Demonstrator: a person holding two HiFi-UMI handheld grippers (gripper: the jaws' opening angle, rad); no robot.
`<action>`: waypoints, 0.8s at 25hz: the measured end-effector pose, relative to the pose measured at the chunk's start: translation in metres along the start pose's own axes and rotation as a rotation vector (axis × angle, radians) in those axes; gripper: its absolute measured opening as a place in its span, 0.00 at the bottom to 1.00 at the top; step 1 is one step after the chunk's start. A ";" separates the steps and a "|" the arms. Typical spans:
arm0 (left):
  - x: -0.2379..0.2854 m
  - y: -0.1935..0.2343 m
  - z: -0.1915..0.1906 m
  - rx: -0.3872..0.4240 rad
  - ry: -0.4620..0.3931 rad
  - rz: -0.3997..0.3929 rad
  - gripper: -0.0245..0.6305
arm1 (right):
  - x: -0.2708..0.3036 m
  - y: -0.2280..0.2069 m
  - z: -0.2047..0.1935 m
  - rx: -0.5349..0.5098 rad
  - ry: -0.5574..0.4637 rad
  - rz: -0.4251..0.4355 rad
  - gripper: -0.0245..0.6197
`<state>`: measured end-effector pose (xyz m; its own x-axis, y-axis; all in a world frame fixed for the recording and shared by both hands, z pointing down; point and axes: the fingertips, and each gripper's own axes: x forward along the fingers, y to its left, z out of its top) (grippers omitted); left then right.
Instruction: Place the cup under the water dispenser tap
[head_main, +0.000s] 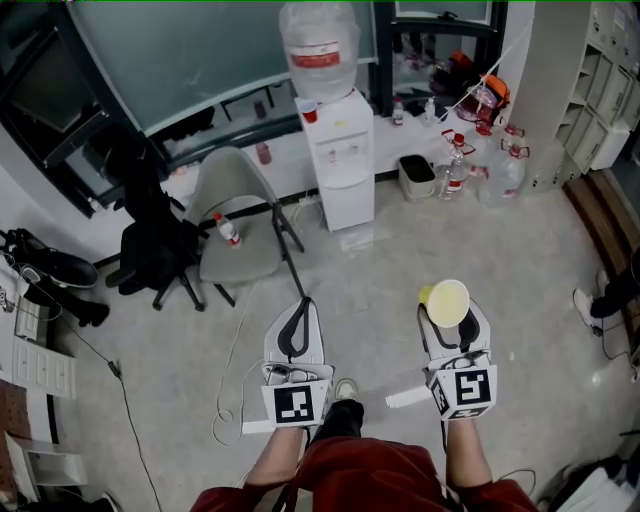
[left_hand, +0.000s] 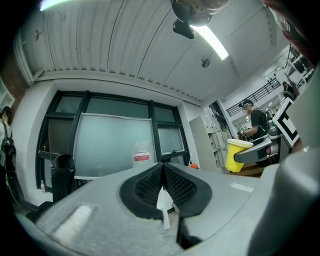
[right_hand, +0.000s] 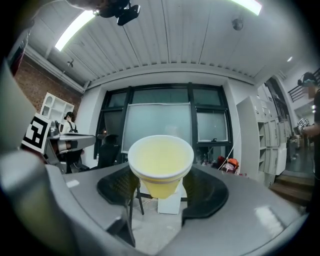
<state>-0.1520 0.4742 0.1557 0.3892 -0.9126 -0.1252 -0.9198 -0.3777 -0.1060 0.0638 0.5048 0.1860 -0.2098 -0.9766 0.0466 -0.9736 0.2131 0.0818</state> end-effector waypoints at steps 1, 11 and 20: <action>0.012 0.008 -0.003 -0.004 0.003 0.000 0.05 | 0.014 -0.001 0.000 0.002 0.000 -0.001 0.45; 0.121 0.085 -0.024 -0.013 0.006 -0.015 0.05 | 0.156 0.003 0.010 0.012 0.009 0.013 0.46; 0.172 0.134 -0.040 -0.014 0.013 -0.015 0.05 | 0.221 0.006 0.008 0.006 0.020 0.004 0.46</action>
<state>-0.2098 0.2604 0.1597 0.4021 -0.9089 -0.1107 -0.9146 -0.3932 -0.0941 0.0108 0.2902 0.1891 -0.2117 -0.9751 0.0664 -0.9733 0.2165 0.0760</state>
